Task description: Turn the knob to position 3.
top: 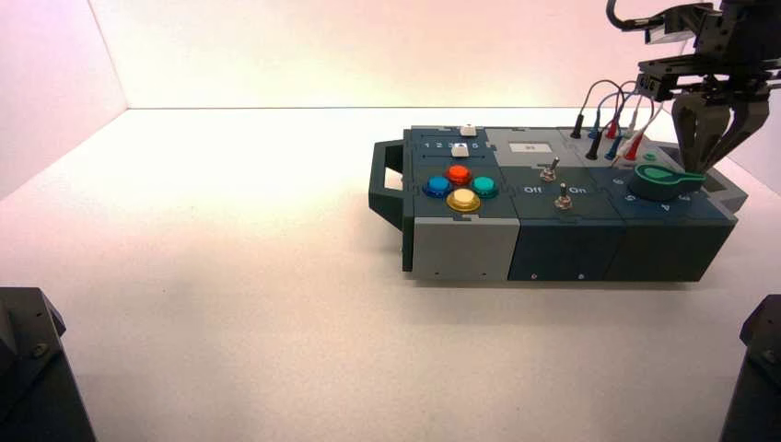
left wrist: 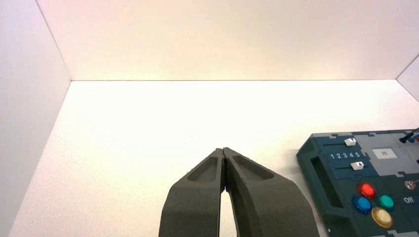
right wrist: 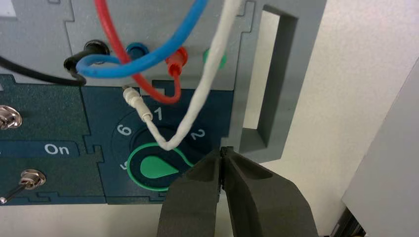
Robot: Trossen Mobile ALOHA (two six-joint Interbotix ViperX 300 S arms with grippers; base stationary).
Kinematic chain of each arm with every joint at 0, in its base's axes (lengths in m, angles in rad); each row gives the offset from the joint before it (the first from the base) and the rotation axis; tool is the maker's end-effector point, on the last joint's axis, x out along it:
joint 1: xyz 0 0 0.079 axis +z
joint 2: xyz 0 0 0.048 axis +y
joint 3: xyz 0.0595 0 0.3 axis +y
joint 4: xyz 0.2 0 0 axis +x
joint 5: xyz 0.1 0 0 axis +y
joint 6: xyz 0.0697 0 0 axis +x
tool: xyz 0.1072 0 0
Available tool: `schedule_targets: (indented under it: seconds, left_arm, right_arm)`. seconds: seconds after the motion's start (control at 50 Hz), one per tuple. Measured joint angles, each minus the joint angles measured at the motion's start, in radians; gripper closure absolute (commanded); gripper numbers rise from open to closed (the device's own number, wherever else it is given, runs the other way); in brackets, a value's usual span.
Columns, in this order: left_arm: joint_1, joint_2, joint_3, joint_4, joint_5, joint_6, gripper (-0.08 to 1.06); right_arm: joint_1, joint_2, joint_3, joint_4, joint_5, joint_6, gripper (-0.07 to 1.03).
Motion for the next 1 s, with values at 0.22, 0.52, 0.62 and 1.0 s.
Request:
schedule_targets:
  seconds: [0.22, 0.52, 0.62, 1.0]
  left_arm:
    - [0.0, 0.0, 0.0, 0.0, 0.0, 0.0, 1.01]
    - [0.002, 0.0, 0.0, -0.002, 0.0, 0.0, 1.01]
    - [0.0, 0.0, 0.0, 0.0, 0.0, 0.0, 1.01]
    - [0.0, -0.002, 0.0, 0.0, 0.0, 0.0, 1.01]
  right_arm:
    - [0.006, 0.0, 0.003, 0.005, 0.002, 0.0, 0.98]
    - [0.005, 0.0, 0.003, 0.005, 0.006, 0.0, 0.98]
    - [0.006, 0.0, 0.005, 0.006, 0.011, 0.0, 0.98]
    - [0.006, 0.0, 0.006, 0.006, 0.021, 0.0, 0.98]
